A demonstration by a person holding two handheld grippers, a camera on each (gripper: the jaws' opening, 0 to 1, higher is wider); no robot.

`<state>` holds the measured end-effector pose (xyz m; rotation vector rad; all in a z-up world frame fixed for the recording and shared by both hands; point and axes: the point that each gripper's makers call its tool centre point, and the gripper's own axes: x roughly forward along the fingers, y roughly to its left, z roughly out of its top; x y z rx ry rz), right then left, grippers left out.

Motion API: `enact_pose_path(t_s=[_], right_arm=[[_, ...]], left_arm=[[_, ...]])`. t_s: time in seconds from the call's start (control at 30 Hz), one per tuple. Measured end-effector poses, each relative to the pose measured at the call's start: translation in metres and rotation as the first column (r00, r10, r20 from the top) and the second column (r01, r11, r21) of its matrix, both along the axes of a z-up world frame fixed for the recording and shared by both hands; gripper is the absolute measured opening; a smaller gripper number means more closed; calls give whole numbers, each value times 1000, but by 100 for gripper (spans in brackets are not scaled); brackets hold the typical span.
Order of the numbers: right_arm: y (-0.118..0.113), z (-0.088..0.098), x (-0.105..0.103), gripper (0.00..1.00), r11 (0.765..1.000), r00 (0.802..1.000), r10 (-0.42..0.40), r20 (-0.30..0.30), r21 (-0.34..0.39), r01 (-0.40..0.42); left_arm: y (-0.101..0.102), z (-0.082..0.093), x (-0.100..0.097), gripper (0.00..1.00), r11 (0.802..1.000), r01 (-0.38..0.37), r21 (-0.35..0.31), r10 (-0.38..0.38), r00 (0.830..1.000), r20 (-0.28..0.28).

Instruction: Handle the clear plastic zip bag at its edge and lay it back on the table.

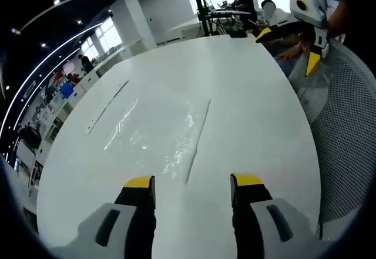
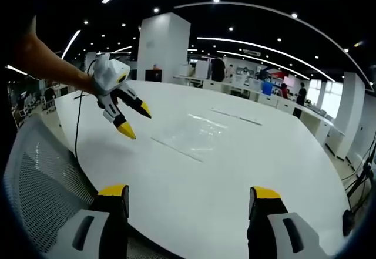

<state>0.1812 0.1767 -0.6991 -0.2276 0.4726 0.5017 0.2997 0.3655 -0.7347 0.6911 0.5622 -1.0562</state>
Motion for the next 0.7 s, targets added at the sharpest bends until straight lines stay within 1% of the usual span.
enact_pose_path(t_s=[0.13,0.17,0.23,0.4,0.7], right_arm=[[0,-1,0,83,1000,1000,-1,-3,-3,1],[0,-1,0,83,1000,1000,0,-4,-4,0],[0,-1,0,83,1000,1000,1,-5,-5,-1],[-1,-2,0,82,1000,1000,-1,-7,-7,1],[-2,-3,0,81,1000,1000,-4,-13,-11,4]], left_arm=[[-2,-3,1,47,1000,20,10,-20,1000,-17],[-3,-4,1,46,999,35,28,-34,999,-20],[-3,-6,4,45,997,59,51,-58,998,-8],[-5,-9,11,41,995,76,72,-76,997,-4],[-9,-15,18,37,987,117,113,-118,993,4]])
